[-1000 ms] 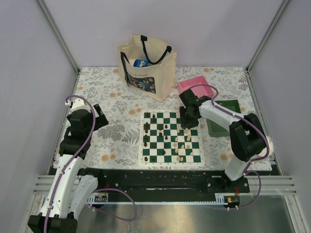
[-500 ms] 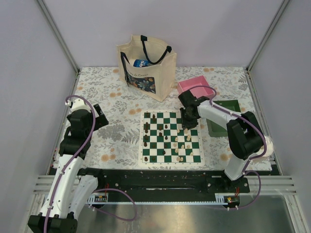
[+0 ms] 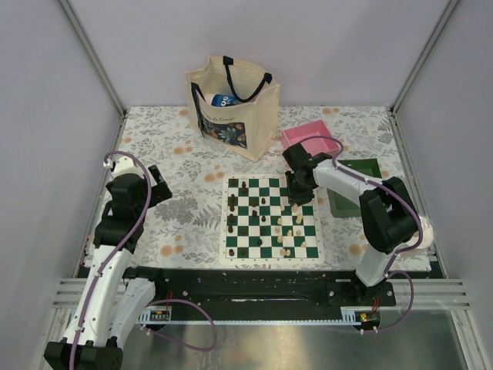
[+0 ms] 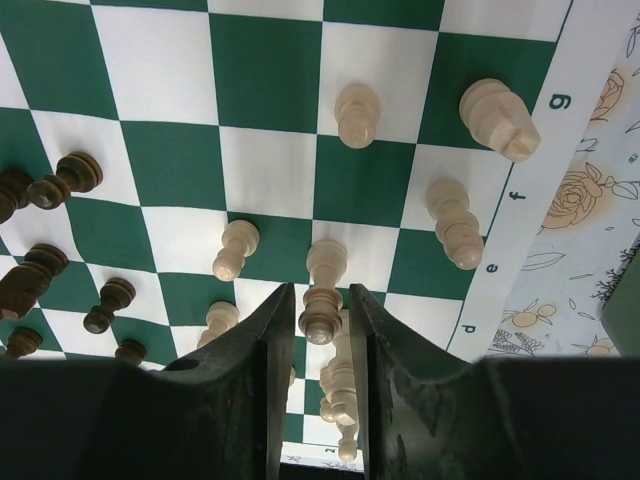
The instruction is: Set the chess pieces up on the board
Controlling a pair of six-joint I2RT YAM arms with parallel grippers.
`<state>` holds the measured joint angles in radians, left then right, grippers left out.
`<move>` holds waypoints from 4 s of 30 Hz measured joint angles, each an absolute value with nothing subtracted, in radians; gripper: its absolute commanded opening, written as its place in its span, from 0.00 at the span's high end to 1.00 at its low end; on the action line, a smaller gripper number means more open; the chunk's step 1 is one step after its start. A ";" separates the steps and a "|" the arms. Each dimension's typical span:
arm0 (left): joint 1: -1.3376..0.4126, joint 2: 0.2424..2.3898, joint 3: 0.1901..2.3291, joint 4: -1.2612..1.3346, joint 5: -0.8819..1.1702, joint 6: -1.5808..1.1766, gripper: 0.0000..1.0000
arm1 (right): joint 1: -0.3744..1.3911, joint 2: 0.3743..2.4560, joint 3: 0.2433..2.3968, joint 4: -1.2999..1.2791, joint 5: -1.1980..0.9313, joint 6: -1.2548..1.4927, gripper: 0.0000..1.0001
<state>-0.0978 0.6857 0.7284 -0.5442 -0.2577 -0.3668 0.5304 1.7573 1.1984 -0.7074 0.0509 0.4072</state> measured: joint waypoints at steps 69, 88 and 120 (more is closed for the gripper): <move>-0.093 0.689 0.728 -0.544 -0.253 -0.367 0.01 | 0.460 1.637 1.132 -0.783 0.097 0.393 0.76; -0.091 0.689 0.728 -0.544 -0.250 -0.367 0.01 | 0.437 1.676 1.118 -0.737 0.115 0.377 0.74; -0.090 0.689 0.728 -0.544 -0.247 -0.367 0.01 | 0.442 1.412 1.078 -0.729 0.022 0.362 0.49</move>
<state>-0.0902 0.6891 0.7284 -0.5442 -0.2466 -0.3672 0.4419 1.4120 1.0782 -0.7292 0.0216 0.3622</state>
